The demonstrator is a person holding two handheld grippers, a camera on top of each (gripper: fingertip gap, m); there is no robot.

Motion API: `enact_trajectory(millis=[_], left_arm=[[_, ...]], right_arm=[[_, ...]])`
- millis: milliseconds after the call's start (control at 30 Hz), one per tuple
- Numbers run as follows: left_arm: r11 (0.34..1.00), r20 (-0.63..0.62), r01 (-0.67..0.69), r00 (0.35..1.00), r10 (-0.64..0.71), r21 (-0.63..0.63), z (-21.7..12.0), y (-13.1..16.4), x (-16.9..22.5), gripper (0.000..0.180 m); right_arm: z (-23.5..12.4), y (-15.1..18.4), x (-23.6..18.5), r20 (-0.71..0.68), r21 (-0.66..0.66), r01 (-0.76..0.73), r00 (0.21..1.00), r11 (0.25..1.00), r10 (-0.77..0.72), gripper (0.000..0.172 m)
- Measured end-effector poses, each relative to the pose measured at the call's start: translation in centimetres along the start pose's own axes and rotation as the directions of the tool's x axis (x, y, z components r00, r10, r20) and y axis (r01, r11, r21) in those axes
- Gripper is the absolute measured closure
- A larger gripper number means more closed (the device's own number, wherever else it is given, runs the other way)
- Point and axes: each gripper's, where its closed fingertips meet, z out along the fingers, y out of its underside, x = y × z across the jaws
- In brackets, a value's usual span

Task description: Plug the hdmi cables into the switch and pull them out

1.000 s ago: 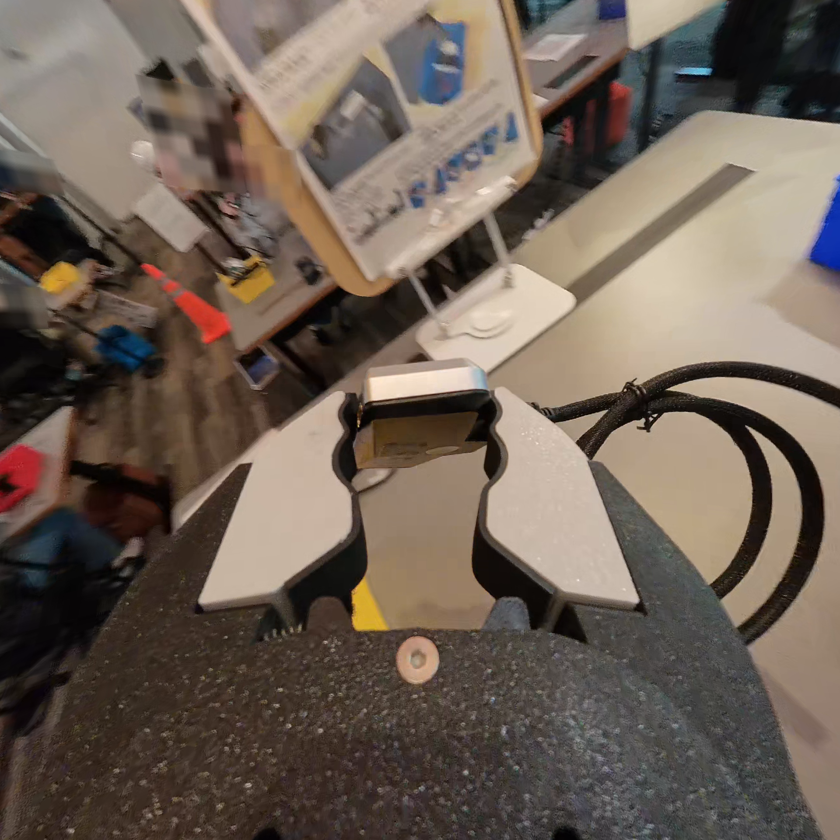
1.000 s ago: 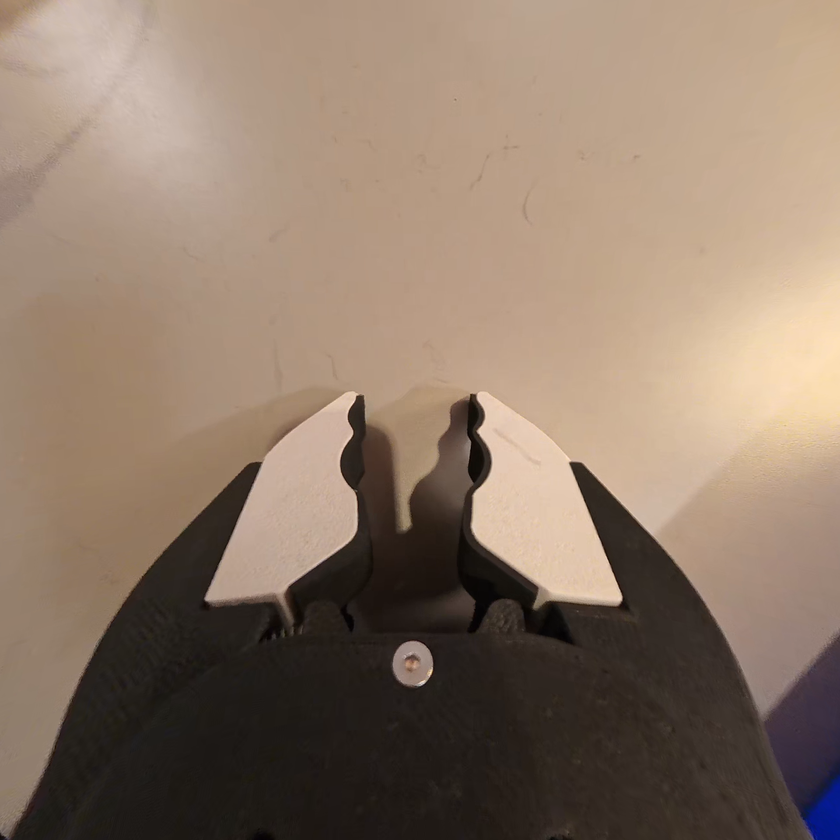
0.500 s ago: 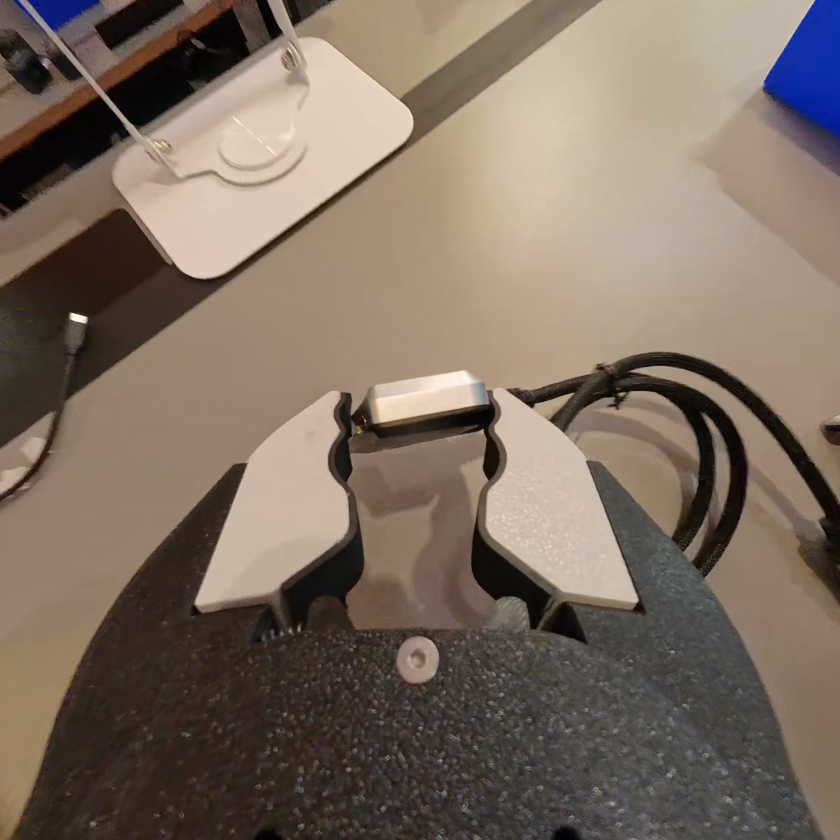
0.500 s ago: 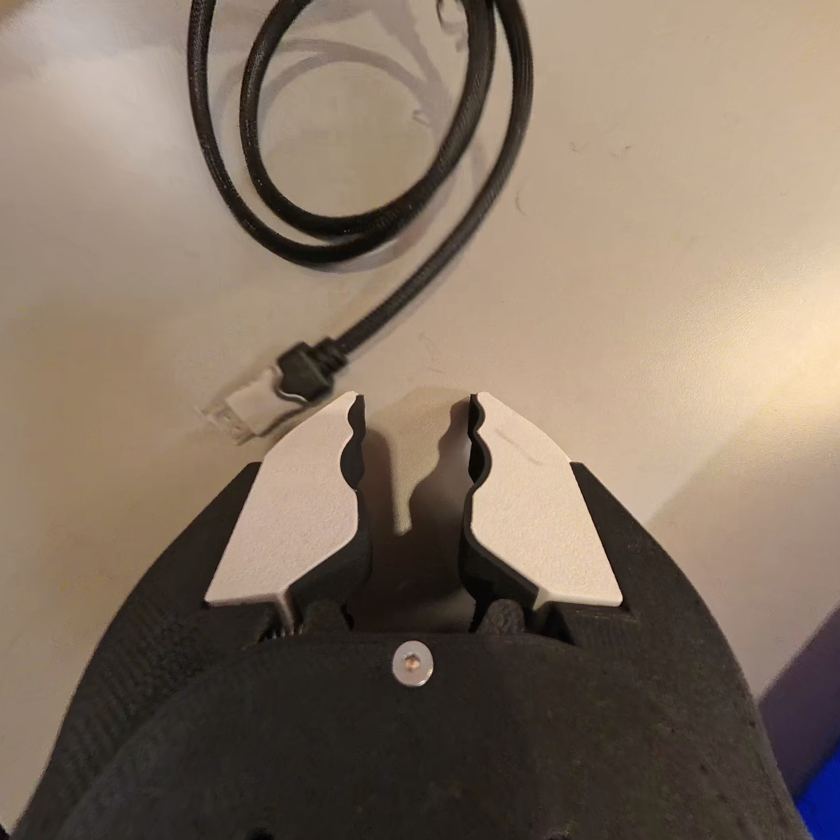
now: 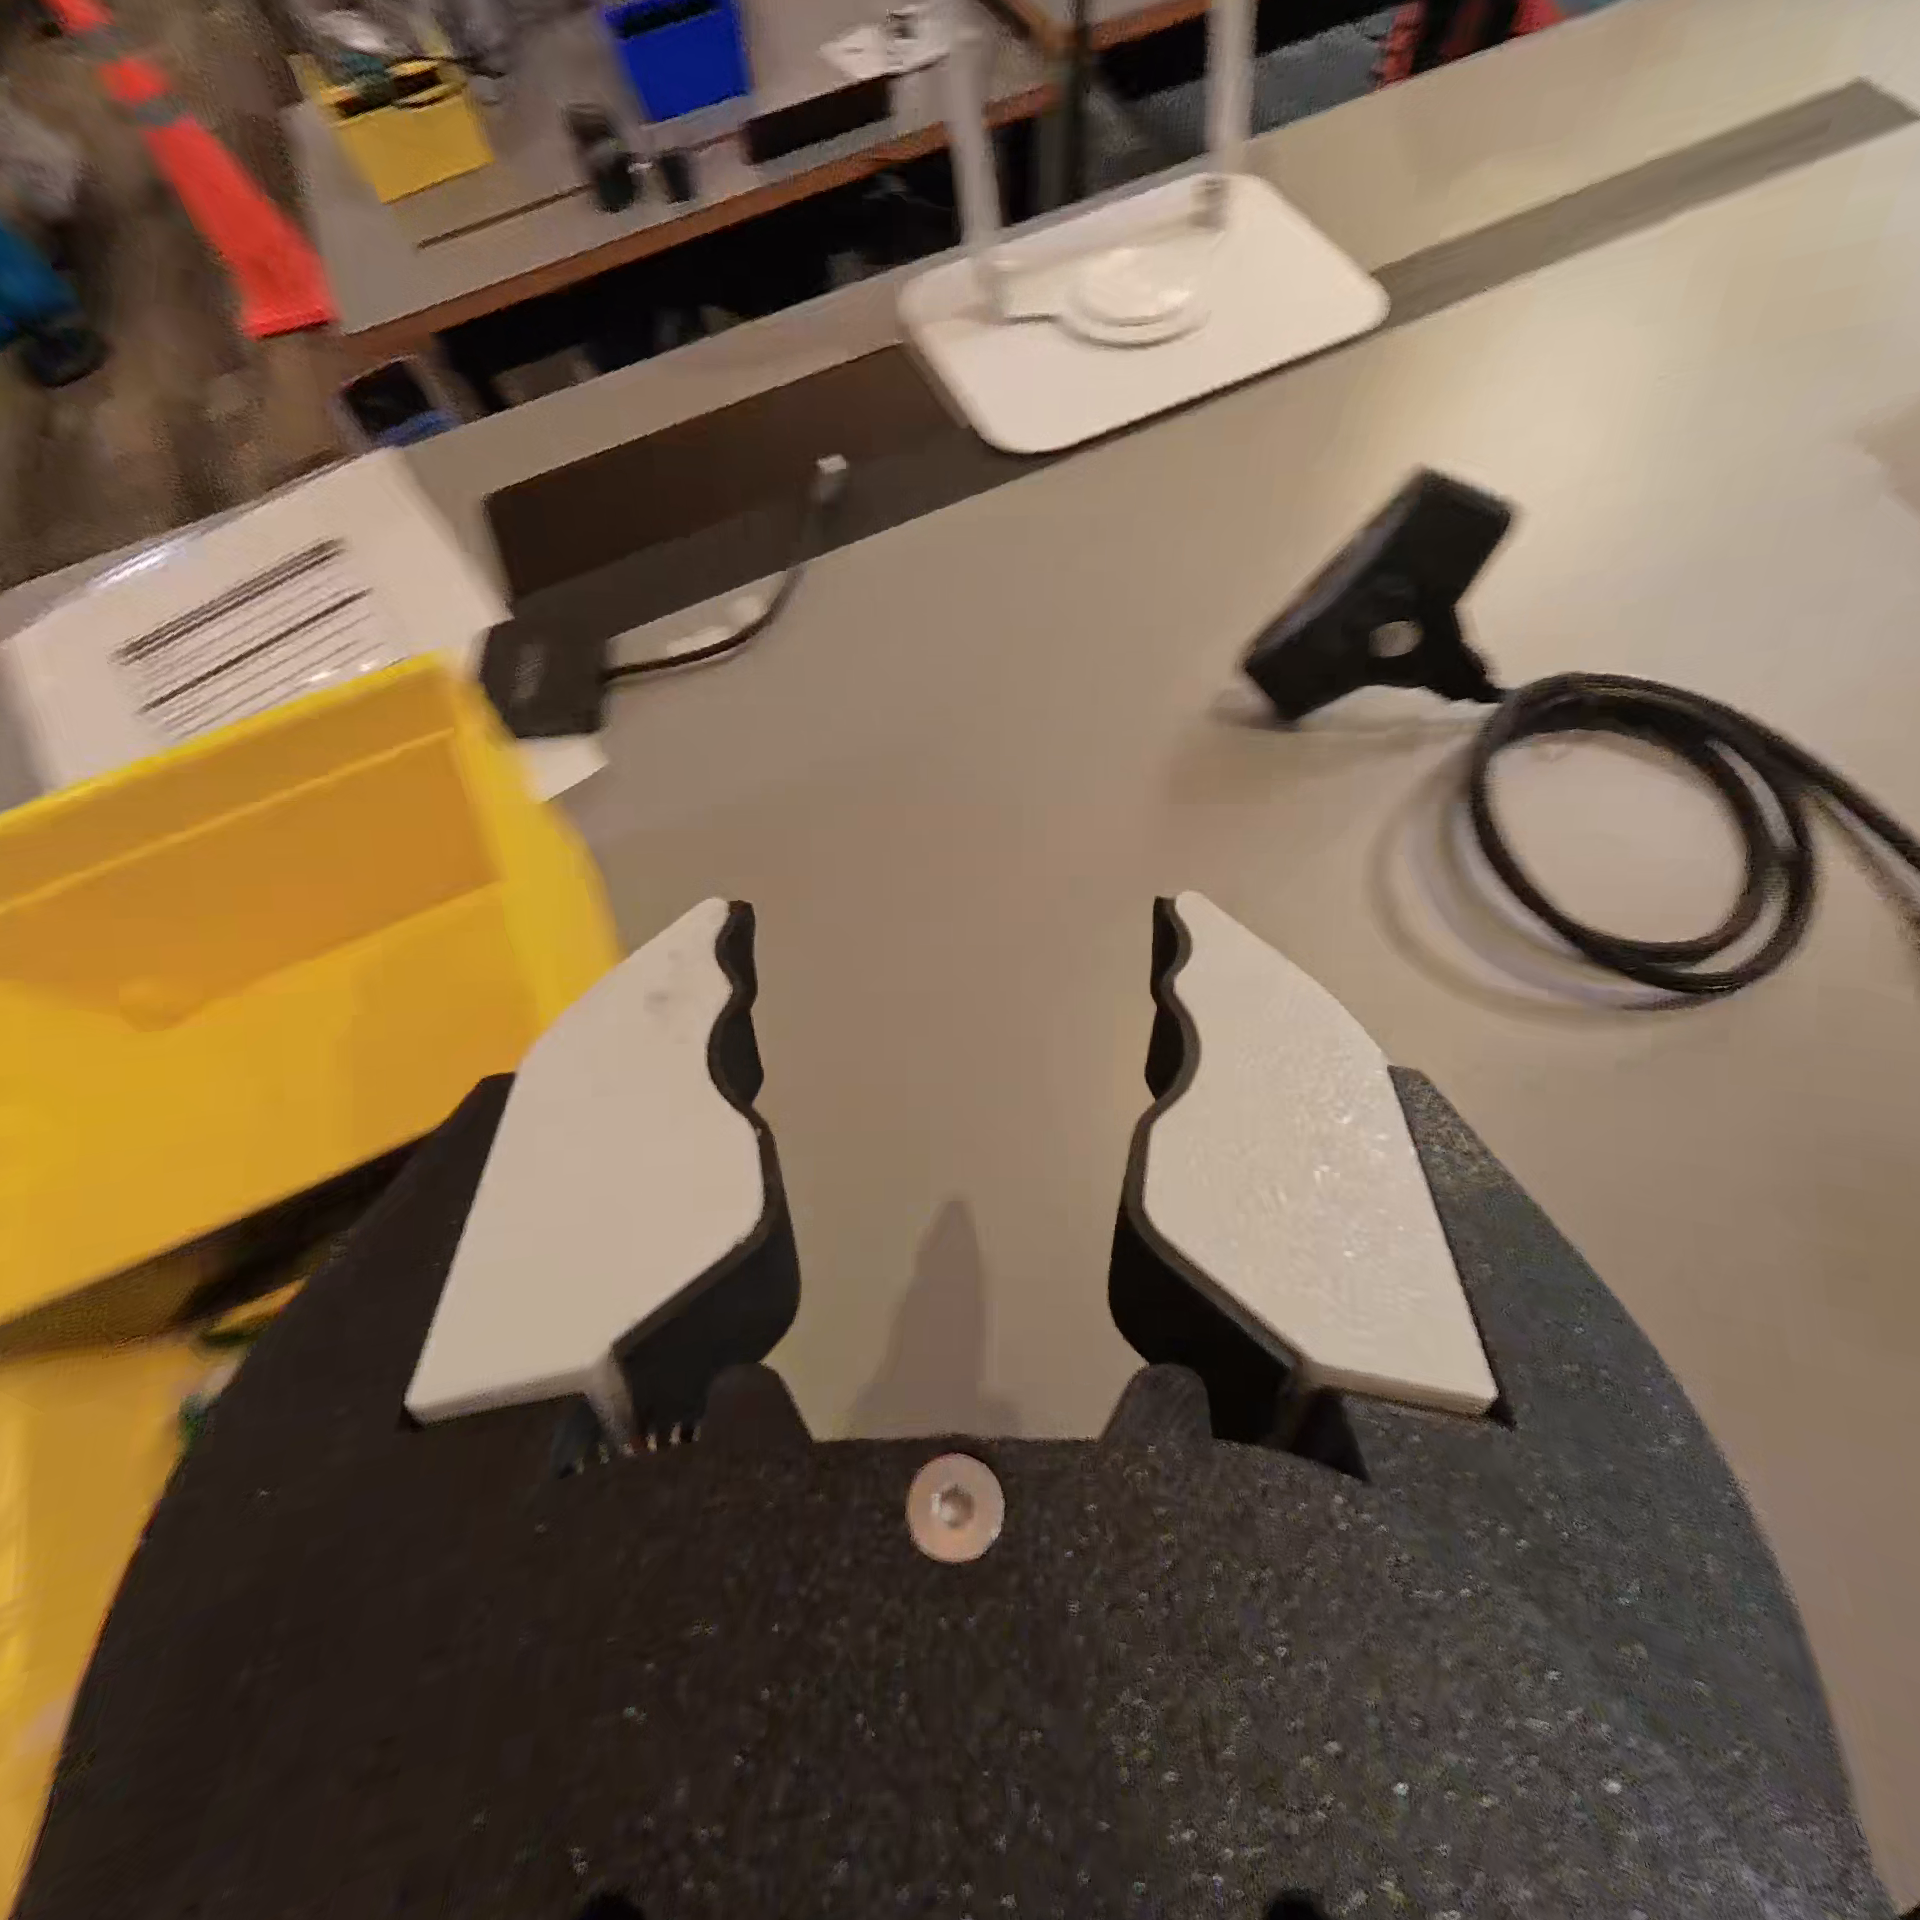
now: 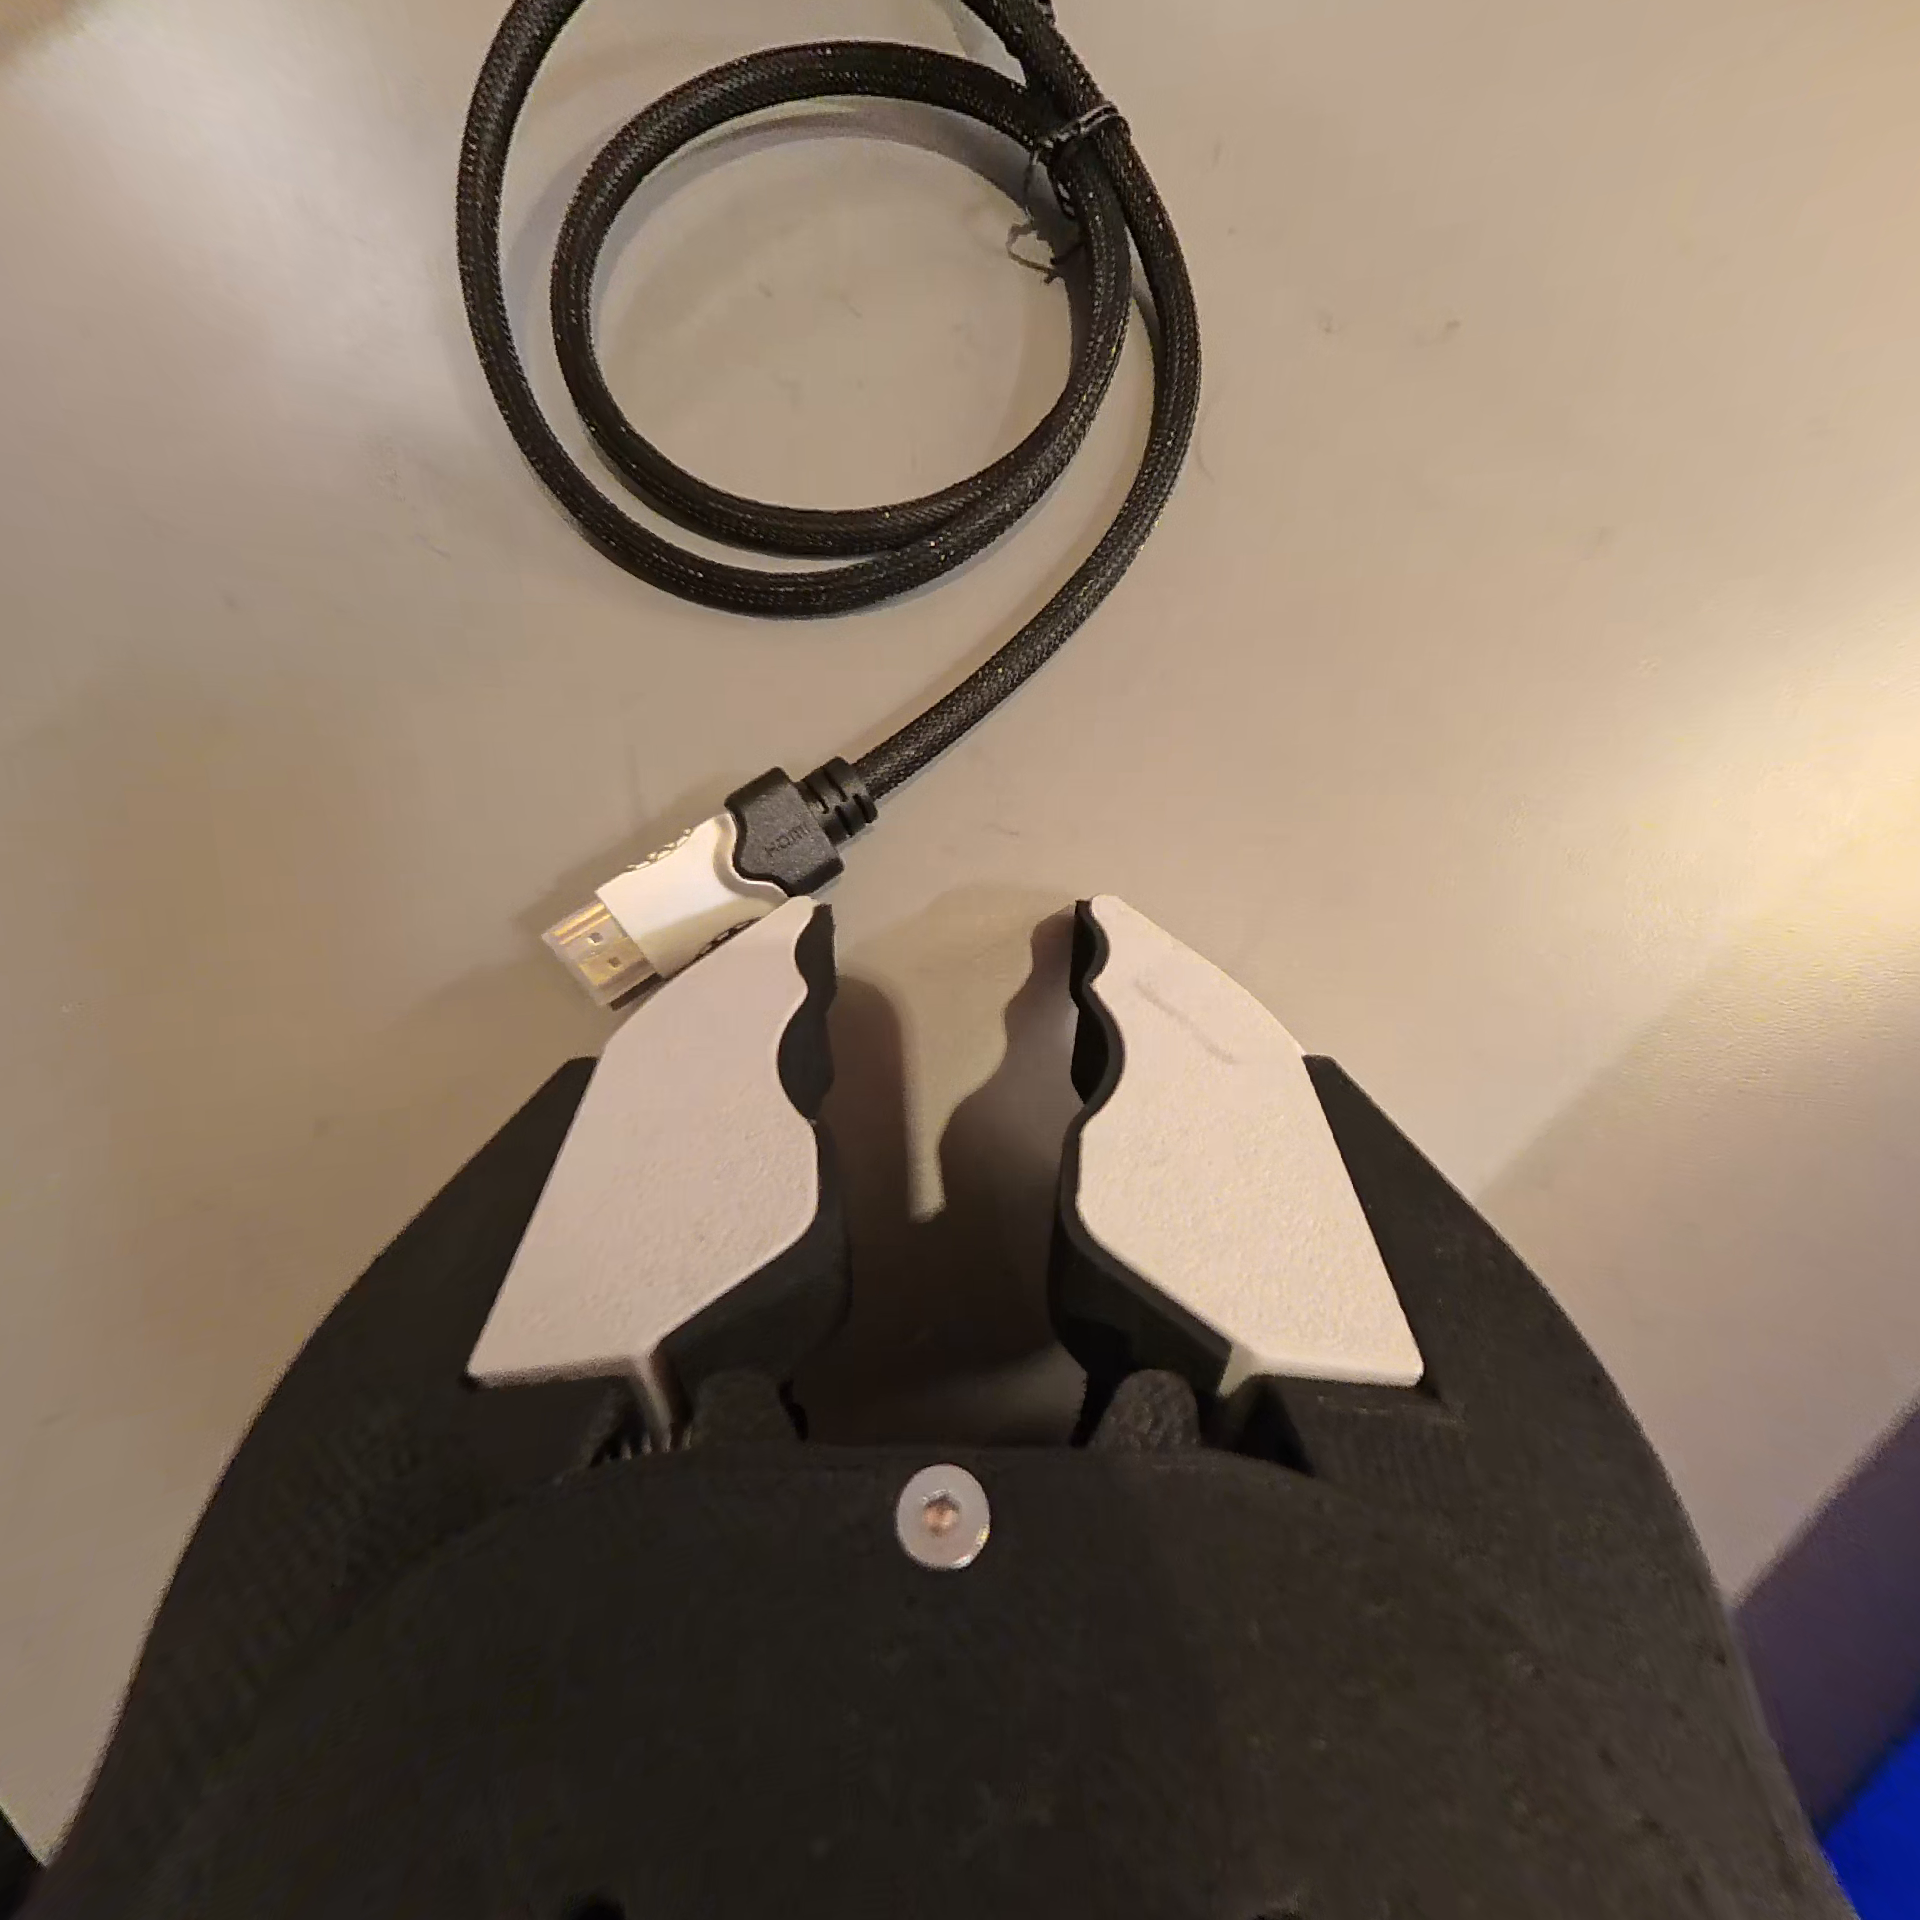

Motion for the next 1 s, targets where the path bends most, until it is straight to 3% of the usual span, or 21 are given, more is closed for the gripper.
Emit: enact_trajectory(millis=[167,233,333,433,667,767,867,1000], left_arm=[[0.991,0.245,0.137,0.961,-0.130,-0.012,-8.4,5.0,-12.0,0.119],[0.979,0.232,0.185,0.959,-0.162,-0.081,-9.4,7.8,-14.0,0.120],[0.948,0.128,0.150,0.985,-0.118,-0.282,-8.8,12.5,-14.3,0.121],[0.893,0.125,0.024,0.991,0.037,-0.449,-8.5,16.1,-15.4,0.121],[0.835,-0.081,-0.324,0.943,0.322,-0.445,-6.8,15.2,-13.3,0.127],[0.789,-0.195,-0.375,0.927,0.321,-0.487,-4.8,15.2,-12.5,0.131],[0.667,-0.299,-0.440,0.898,0.323,-0.602,-4.1,16.7,-12.7,0.137],[0.558,-0.407,-0.420,0.900,0.154,-0.716,-4.5,19.0,-12.0,0.152]], right_arm=[[0.1,-0.1,-0.3,0.020,-0.001,0.017,1.000,1.000,-0.017,0.127],[0.1,-0.1,-0.3,0.027,-0.001,0.025,0.999,1.000,-0.024,0.127],[0.2,-0.2,-0.4,0.033,-0.001,0.028,0.999,1.000,-0.028,0.128],[0.2,-0.2,-0.4,0.034,-0.001,0.029,0.999,1.000,-0.029,0.127],[0.2,-0.2,-0.4,0.031,-0.001,0.029,0.999,1.000,-0.029,0.127],[0.2,-0.2,-0.4,0.031,-0.001,0.028,0.999,1.000,-0.028,0.128],[0.2,-0.2,-0.4,0.032,-0.001,0.027,0.999,1.000,-0.027,0.128],[0.2,-0.2,-0.4,0.031,0.000,0.027,0.999,1.000,-0.027,0.128]])
